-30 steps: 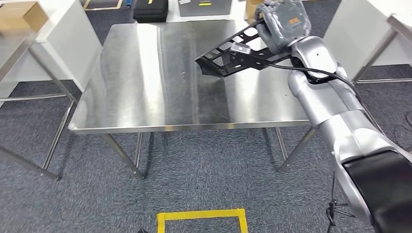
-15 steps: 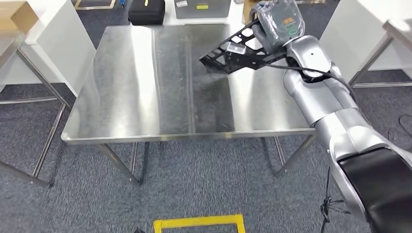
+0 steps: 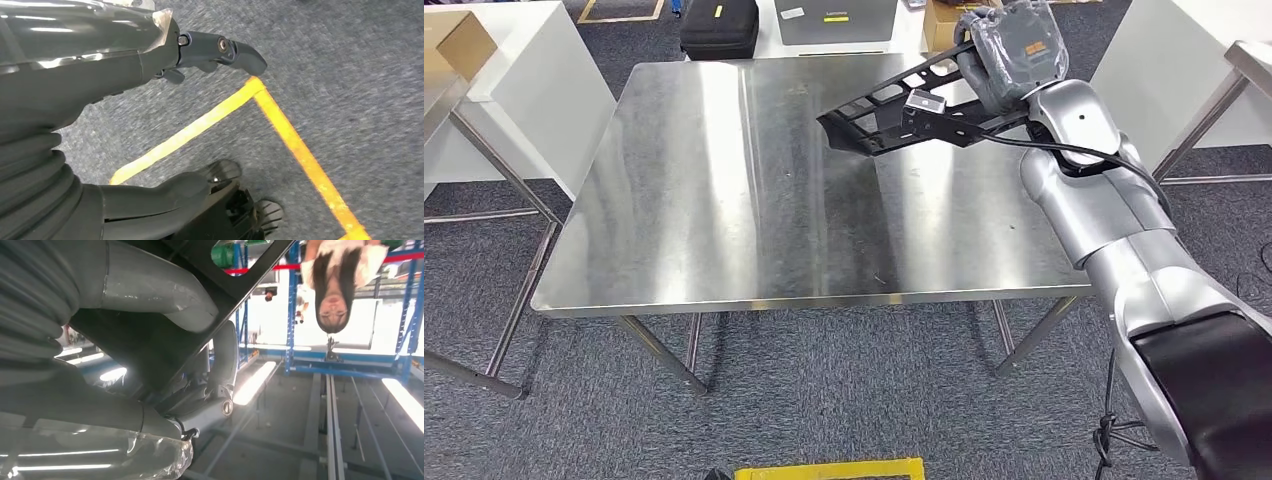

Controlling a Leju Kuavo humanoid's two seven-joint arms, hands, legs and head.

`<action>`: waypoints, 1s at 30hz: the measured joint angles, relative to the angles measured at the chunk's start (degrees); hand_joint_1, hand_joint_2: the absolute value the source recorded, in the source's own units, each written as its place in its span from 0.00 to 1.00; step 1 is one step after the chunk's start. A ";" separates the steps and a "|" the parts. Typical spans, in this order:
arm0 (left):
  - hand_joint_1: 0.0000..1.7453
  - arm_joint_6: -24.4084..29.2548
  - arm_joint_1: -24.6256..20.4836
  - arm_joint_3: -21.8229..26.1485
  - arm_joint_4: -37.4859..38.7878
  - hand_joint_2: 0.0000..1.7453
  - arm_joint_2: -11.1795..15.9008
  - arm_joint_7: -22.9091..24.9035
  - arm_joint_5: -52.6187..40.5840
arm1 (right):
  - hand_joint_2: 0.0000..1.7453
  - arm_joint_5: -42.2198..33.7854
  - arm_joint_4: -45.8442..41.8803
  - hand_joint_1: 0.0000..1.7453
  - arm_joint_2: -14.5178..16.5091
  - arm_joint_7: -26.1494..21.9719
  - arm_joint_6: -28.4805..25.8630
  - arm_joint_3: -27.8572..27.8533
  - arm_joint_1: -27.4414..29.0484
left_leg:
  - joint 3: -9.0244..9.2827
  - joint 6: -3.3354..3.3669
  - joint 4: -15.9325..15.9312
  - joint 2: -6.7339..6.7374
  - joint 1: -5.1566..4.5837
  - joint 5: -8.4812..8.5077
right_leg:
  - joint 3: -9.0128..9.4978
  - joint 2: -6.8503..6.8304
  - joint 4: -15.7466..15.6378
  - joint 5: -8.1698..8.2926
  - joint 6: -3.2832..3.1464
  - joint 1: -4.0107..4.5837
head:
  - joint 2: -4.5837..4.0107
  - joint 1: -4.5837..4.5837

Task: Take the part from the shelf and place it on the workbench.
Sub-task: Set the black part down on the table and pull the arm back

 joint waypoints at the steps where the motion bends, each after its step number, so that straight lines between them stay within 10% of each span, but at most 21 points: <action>1: 0.00 0.01 -0.08 0.00 0.00 1.00 0.01 -0.01 0.00 | 1.00 0.03 -0.01 1.00 0.14 0.01 -0.01 0.02 -0.03 | -1.97 -0.31 3.21 0.02 0.10 -0.96 | 0.31 0.03 -0.04 -0.26 -0.40 -0.06 | -0.01 -0.19; 5: 0.00 0.06 -0.08 0.01 0.00 1.00 0.03 -0.08 0.02 | 1.00 0.14 0.00 1.00 0.36 0.01 -0.01 0.07 0.20 | -10.04 -0.89 12.97 0.03 0.34 -3.95 | 1.48 0.23 0.00 -1.39 -0.90 0.20 | 0.00 -0.78; 10: 0.00 2.70 -0.06 0.09 -0.01 1.00 0.13 -2.11 0.34 | 1.00 0.49 0.01 1.00 0.48 -0.01 -0.14 0.12 0.15 | -5.25 0.47 -2.46 0.02 0.00 6.41 | 3.73 0.36 -0.10 -3.05 -0.27 0.56 | 0.00 -0.95; 30: 0.00 7.60 0.31 0.09 0.00 1.00 -0.48 -6.55 -0.72 | 1.00 1.85 0.11 1.00 0.30 -0.34 -3.12 0.46 0.18 | -4.41 1.53 -3.78 -0.37 -1.33 6.49 | 4.05 0.23 -0.61 -3.74 0.91 1.11 | 0.01 0.07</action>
